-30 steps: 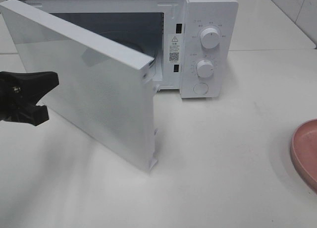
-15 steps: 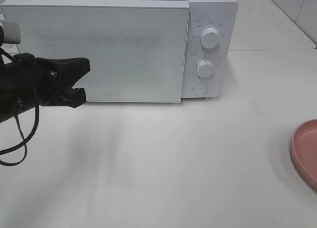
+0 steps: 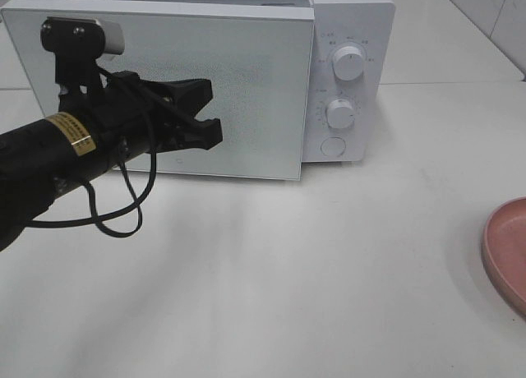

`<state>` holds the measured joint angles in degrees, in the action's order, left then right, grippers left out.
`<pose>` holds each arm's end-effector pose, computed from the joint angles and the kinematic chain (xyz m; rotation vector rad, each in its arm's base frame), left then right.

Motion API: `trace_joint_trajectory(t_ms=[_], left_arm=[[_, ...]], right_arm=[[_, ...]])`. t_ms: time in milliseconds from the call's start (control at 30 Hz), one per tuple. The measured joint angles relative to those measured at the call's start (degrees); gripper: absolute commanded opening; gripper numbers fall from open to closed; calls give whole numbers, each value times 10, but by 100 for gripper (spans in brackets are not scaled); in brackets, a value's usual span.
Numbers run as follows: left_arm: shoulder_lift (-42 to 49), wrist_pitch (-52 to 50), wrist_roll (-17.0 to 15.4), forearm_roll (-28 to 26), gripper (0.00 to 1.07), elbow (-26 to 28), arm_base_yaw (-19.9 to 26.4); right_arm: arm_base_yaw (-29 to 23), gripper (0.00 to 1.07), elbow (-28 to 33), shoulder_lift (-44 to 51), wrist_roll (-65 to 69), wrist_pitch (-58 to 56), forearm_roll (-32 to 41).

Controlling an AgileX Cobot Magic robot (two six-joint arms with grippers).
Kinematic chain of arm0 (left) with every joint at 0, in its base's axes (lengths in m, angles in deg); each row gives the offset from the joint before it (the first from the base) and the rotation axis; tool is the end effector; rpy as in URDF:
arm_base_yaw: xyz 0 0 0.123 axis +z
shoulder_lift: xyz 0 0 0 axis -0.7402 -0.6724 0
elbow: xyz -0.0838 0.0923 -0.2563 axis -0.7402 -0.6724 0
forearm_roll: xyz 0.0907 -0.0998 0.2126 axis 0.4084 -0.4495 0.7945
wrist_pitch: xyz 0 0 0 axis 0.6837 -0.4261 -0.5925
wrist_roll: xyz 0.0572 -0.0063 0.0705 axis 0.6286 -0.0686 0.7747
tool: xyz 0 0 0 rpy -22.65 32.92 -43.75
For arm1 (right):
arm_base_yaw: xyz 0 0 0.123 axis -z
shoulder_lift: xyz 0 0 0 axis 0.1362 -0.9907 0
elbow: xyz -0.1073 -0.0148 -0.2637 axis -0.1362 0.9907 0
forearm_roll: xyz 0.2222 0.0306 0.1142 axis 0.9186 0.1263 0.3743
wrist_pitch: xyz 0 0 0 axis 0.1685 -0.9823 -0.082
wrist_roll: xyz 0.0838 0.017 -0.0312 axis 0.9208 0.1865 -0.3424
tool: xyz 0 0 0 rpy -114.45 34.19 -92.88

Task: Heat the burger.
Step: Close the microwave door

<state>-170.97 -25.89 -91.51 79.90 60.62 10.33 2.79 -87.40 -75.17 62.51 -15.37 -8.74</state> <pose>0.2568 -0.2004 0.1851 0.4325 1.6707 -0.6500 -0.0037 -0.0052 0.2834 -0.0127 1.9761 0.0296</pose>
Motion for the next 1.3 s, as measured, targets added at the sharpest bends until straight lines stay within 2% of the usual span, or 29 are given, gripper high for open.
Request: trace_joint_trajectory(t_ms=[800, 1100, 1300], left_arm=[[-97, 18, 0, -57, 0, 145, -11], [-127, 22, 9, -59, 0, 196, -11], [-154, 51, 17, -30, 0, 246, -19]], right_arm=[[0, 75, 0, 0, 0, 0, 0], [0, 75, 0, 0, 0, 0, 0], [0, 75, 0, 0, 0, 0, 0]])
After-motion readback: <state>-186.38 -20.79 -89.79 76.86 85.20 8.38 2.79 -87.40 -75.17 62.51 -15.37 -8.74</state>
